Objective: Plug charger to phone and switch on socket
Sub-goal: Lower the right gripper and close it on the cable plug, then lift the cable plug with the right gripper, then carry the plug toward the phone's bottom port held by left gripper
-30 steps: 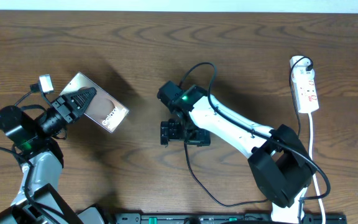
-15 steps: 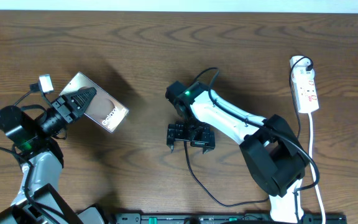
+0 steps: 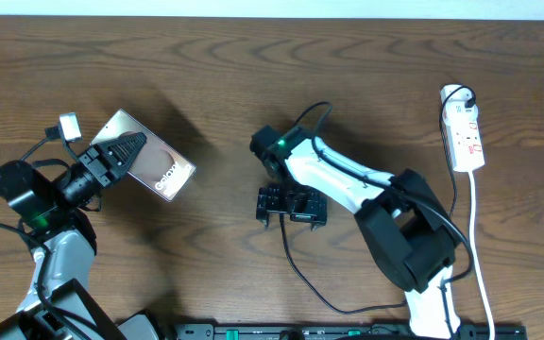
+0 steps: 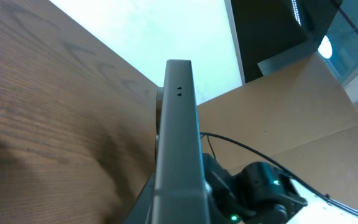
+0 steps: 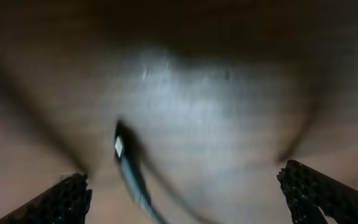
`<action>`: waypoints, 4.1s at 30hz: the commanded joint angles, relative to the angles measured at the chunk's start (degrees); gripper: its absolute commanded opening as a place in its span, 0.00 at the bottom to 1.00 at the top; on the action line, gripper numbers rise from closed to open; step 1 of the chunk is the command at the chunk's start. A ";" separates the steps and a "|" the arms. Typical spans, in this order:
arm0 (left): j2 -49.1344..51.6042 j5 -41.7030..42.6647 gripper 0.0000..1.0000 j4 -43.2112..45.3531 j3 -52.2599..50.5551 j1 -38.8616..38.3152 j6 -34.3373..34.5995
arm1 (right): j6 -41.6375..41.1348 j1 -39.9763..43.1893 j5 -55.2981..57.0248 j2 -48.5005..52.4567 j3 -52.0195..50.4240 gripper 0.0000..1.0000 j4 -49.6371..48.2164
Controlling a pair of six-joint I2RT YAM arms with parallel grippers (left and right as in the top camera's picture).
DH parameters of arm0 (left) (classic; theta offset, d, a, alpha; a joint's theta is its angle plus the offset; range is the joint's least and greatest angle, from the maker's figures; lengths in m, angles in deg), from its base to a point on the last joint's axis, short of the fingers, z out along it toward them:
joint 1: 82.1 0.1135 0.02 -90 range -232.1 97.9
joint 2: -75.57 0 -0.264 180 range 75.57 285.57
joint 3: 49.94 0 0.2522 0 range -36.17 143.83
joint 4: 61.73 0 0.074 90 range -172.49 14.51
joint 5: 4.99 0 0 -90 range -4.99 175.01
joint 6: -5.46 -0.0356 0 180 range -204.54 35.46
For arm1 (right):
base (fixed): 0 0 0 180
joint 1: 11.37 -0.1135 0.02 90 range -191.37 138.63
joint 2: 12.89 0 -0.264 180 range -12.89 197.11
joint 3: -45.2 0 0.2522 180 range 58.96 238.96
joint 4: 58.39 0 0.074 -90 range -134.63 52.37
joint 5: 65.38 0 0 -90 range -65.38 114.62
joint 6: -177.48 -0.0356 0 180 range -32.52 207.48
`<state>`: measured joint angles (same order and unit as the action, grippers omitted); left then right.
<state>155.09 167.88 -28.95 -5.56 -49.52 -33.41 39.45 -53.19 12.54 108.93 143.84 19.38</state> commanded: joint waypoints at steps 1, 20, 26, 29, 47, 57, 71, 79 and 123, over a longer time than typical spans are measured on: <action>-0.11 1.57 0.08 0.70 0.61 0.31 -0.55 | -2.08 -0.50 2.89 1.53 -0.22 0.97 -0.55; -0.11 1.57 0.07 0.70 0.61 0.31 -0.55 | -2.16 -0.83 8.63 1.55 -0.22 0.79 -3.98; -0.11 1.57 0.07 0.70 0.61 0.31 -0.55 | -2.14 -1.01 8.98 1.55 -0.22 0.51 -4.02; -0.11 1.57 0.07 0.68 0.61 0.31 -0.52 | -2.16 -1.20 8.98 1.55 -0.22 0.44 -4.00; -0.11 1.57 0.07 0.68 0.61 0.31 -0.52 | -4.26 -2.95 8.26 1.55 -0.22 0.42 -1.38; -0.11 1.57 0.07 0.68 0.61 0.31 -0.52 | -4.26 -3.06 7.87 1.55 -0.22 0.38 -1.46; -0.11 1.57 0.07 0.68 0.61 0.31 -0.52 | -4.48 -3.06 8.13 1.55 -0.22 0.07 -1.66; -0.11 1.57 0.07 0.68 0.61 0.31 -0.52 | -4.68 -3.06 8.50 1.55 -0.22 0.01 -1.66; -0.13 7.13 0.07 6.56 0.63 0.31 5.40 | 73.02 2.03 -62.71 1.53 6.82 0.01 -12.07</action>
<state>155.20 173.65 -22.96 -5.59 -49.52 -30.13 110.53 -51.94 -44.16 110.05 149.79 8.30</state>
